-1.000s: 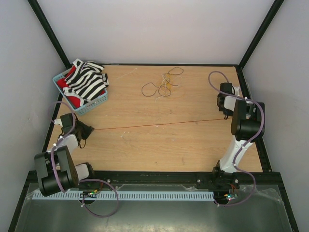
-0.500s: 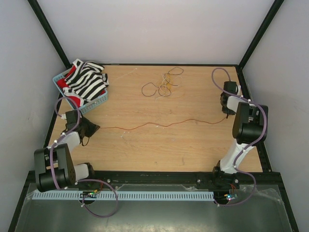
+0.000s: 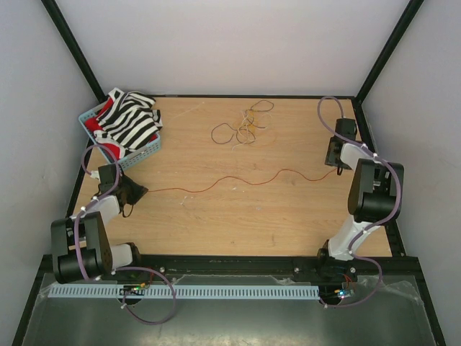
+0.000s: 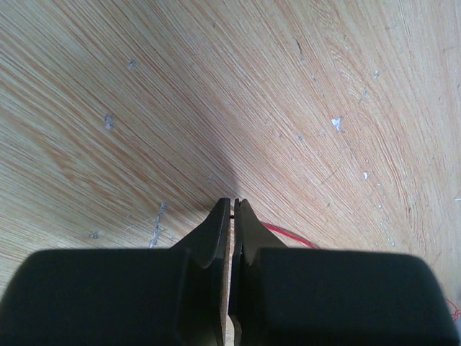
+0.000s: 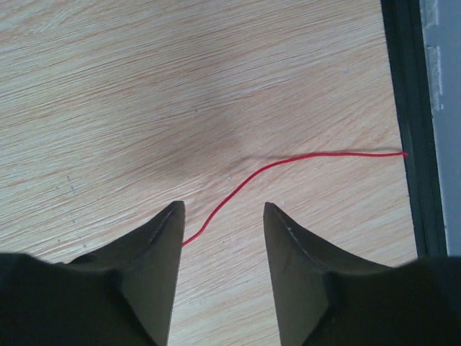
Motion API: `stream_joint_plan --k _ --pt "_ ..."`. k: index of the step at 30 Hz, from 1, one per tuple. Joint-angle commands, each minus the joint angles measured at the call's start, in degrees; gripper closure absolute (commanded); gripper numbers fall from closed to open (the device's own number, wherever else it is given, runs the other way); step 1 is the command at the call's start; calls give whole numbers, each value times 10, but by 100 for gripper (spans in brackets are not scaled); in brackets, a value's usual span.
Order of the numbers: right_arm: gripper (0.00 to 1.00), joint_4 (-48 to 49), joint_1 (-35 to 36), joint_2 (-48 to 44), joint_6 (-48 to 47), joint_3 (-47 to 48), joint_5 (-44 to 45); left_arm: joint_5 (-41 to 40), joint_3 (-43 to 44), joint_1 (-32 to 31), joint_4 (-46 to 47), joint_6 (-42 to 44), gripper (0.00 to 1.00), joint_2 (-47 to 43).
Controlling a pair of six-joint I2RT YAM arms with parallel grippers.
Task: Zip-tie the wires
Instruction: Straighten the cable at the center of the board.
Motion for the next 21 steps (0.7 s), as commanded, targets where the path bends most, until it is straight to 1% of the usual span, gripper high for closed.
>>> stream_joint_plan --k 1,3,4,6,9,13,16,18,21 --pt "40 -34 1 -28 -1 13 15 -21 7 2 -3 2 94 10" --pt "35 -39 0 -34 -2 14 17 -23 7 5 -4 2 90 10" --pt "32 -40 0 -39 -1 14 12 -24 7 8 -5 3 87 9" --pt "30 -40 0 -51 0 15 -4 -25 6 14 -7 2 81 5" --pt "22 -41 1 -72 4 16 -30 -25 7 26 -7 2 76 0" --pt "13 -40 1 -99 15 13 -22 -25 8 39 -8 2 63 -5" --pt "7 -40 0 -114 14 17 -34 -16 10 41 -8 2 59 -9" --pt "6 -40 0 -121 17 18 -59 0 12 40 -5 4 56 -17" --pt "5 -37 1 -128 23 19 -106 29 25 21 11 27 48 -31"
